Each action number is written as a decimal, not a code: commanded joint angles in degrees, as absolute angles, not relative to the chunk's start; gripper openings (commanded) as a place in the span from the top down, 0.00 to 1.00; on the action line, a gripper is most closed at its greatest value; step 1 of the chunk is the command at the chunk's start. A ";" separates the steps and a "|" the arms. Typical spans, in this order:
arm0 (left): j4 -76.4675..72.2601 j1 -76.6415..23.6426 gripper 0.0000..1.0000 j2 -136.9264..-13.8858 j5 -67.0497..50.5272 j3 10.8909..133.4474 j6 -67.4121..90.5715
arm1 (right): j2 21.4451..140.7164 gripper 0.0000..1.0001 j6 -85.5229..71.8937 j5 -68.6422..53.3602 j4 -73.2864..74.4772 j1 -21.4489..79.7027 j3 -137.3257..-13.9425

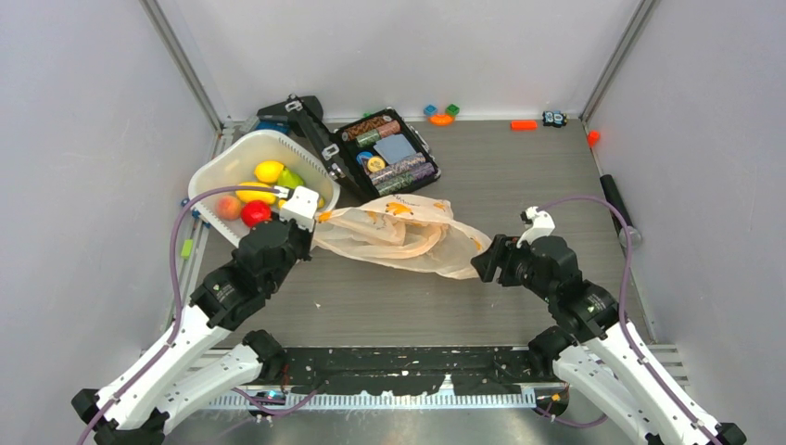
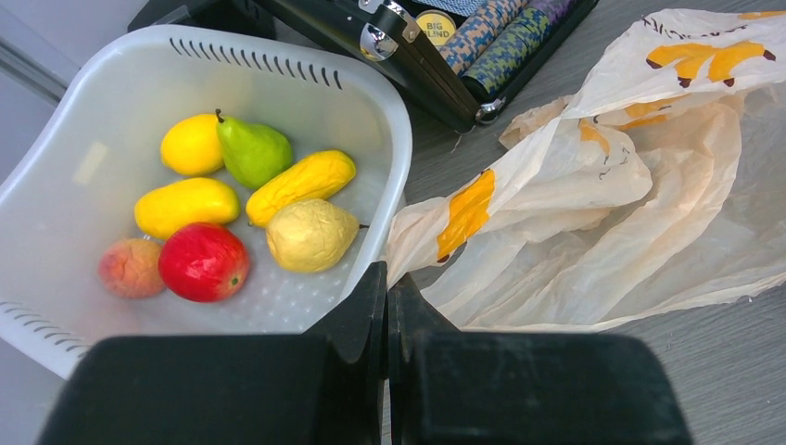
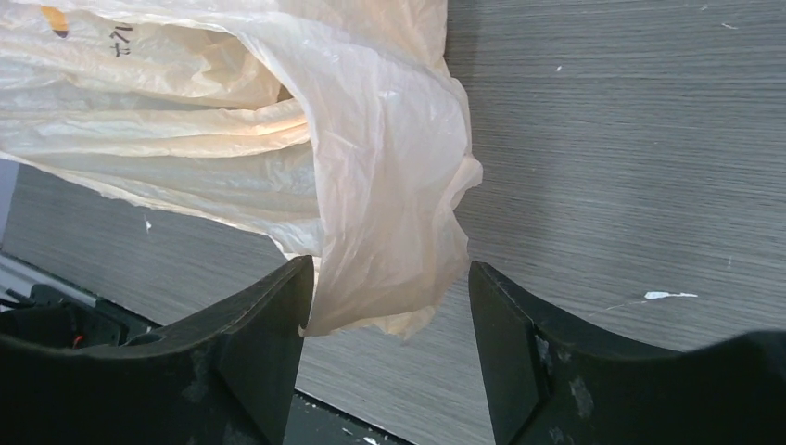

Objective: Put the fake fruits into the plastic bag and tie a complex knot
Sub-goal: Open the plastic bag at the center of the board.

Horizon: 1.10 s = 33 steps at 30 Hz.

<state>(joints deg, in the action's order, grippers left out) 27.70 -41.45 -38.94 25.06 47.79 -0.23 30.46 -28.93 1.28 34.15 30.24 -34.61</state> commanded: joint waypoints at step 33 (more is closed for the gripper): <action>31.40 -40.37 0.01 -45.25 -17.71 67.69 2.76 | 40.92 0.95 -22.06 23.12 42.79 30.15 -58.66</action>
<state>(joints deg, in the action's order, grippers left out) 31.79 -40.49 -51.81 -8.34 63.00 -1.45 40.18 -20.93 19.84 42.83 30.24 -56.12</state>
